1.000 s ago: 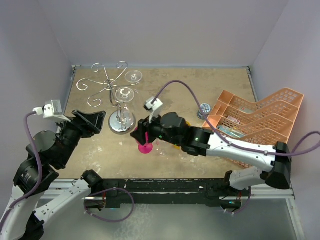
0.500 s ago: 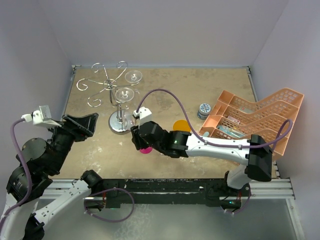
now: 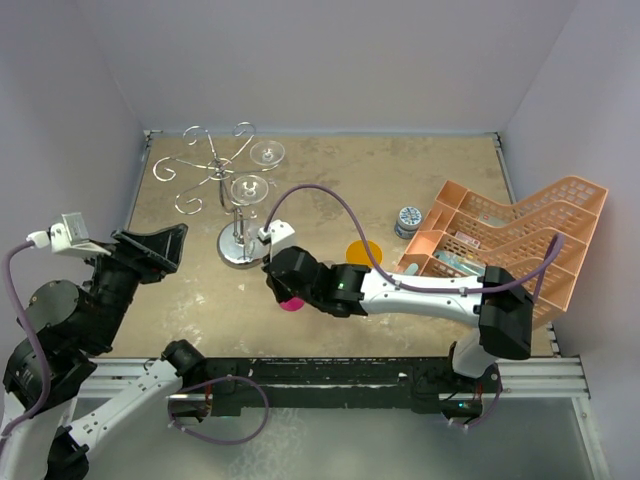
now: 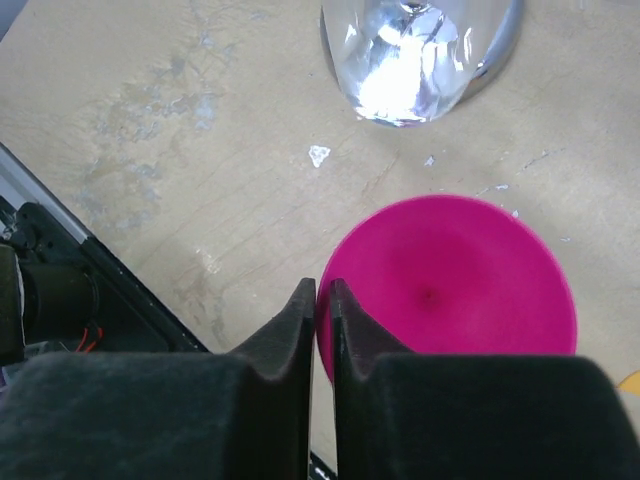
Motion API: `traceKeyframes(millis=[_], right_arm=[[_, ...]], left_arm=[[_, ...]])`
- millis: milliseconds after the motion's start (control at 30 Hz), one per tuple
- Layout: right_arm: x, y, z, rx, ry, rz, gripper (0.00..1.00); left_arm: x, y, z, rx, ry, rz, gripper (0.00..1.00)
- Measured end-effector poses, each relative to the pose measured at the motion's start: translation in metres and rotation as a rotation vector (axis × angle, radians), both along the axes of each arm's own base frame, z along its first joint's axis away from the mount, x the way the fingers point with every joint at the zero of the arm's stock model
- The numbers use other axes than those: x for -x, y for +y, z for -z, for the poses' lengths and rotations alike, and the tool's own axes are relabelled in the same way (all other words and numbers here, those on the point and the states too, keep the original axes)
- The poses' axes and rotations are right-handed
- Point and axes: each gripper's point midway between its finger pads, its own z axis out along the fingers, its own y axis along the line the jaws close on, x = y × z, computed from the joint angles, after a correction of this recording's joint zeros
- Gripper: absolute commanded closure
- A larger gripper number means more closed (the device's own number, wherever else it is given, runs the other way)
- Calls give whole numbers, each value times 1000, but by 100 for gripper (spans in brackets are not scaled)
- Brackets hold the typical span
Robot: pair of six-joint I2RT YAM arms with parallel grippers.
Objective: Place the wine glass upside down on the wine glass rack
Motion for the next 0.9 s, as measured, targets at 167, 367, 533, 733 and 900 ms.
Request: traceKeyframes(millis=[167, 367, 533, 733, 900], right_arm=[[-1, -1, -2, -11, -28, -12, 100], [9, -6, -29, -122, -46, -58, 100], [24, -6, -73, -285, -71, -133, 100], [39, -9, -138, -506, -130, -210, 100], [48, -19, -193, -690, -201, -243, 100]], left_arm=[[3, 2, -7, 19, -14, -2, 35], [7, 4, -21, 40, -38, 7, 35], [9, 2, -31, 73, -59, 20, 35], [13, -4, -47, 146, -79, 56, 36], [22, -1, -72, 248, -113, 74, 36]])
